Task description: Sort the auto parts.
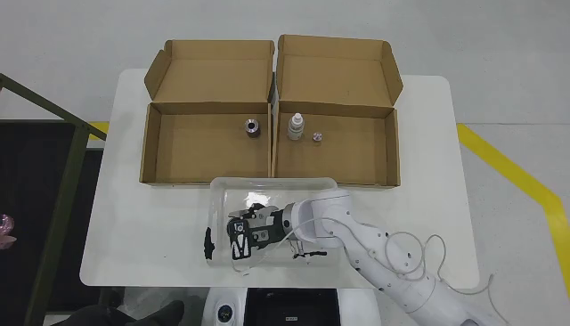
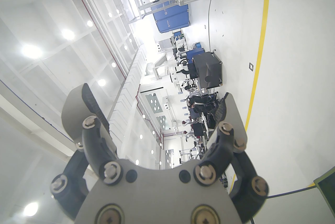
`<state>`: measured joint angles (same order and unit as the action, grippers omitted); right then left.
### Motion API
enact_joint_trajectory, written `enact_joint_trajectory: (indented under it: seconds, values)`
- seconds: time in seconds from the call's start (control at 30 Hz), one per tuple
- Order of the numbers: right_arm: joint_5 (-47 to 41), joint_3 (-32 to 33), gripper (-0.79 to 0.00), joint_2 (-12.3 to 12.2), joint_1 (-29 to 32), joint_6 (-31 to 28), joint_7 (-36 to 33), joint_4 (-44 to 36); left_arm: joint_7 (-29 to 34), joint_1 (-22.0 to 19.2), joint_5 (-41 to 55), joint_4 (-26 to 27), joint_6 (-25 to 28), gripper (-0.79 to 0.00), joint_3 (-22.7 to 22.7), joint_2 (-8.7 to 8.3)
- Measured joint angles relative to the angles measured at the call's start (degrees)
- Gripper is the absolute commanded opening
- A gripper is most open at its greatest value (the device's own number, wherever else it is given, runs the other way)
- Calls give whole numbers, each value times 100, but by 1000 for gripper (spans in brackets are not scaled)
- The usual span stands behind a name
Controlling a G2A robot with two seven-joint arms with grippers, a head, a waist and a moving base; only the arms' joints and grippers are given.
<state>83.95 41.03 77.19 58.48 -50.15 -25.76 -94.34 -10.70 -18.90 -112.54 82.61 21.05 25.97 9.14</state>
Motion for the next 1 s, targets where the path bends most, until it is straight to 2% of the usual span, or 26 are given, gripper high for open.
enact_joint_trajectory:
  seconds: [0.67, 1.0]
  values:
    - [-159, 600, -785, -209, 194, -103, 129, -972, 0, 0, 0, 0, 0, 0, 0, 0]
    - [-329, 917, -785, -275, 86, -60, 207, -1449, 0, 0, 0, 0, 0, 0, 0, 0]
